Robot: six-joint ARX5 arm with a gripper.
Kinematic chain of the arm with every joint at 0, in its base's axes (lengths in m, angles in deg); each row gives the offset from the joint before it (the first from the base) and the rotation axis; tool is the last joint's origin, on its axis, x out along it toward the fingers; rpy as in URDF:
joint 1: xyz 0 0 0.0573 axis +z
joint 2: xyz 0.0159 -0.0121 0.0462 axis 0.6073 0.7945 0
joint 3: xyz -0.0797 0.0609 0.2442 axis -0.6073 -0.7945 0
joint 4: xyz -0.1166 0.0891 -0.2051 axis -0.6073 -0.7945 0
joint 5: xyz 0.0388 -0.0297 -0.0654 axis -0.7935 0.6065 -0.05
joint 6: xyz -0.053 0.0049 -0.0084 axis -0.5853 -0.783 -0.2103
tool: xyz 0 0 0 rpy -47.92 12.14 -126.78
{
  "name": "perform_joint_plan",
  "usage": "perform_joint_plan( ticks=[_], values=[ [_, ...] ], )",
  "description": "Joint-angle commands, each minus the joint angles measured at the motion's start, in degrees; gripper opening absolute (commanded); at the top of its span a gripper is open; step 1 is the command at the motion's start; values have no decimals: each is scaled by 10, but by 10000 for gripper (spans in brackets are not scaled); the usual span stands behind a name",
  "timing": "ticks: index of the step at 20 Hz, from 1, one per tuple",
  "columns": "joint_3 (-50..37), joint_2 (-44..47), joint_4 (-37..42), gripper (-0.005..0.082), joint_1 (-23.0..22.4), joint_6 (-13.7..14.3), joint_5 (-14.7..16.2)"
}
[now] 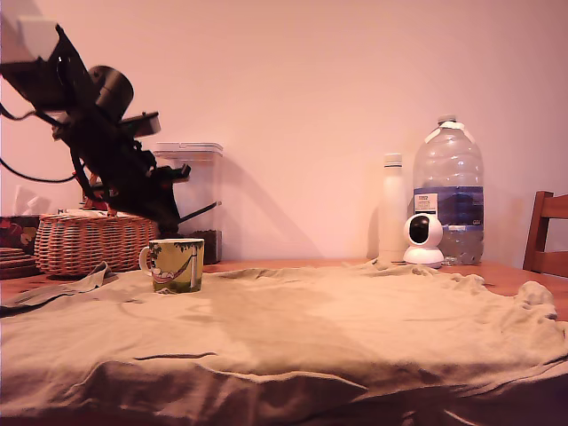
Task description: Pick up the coffee capsules on the table and drop them inside the coffee cup
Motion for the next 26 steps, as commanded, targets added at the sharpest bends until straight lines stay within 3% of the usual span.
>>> perform_joint_plan(
  ticks=[1, 12, 21, 26],
  values=[
    [5, -45, -4, -20, -2, 6, 2],
    [-31, -146, -33, -20, -3, 8, 6],
    [-277, -285, 99, -20, 3, -4, -24],
    [-405, -371, 157, -20, 3, -30, -35]
  ],
)
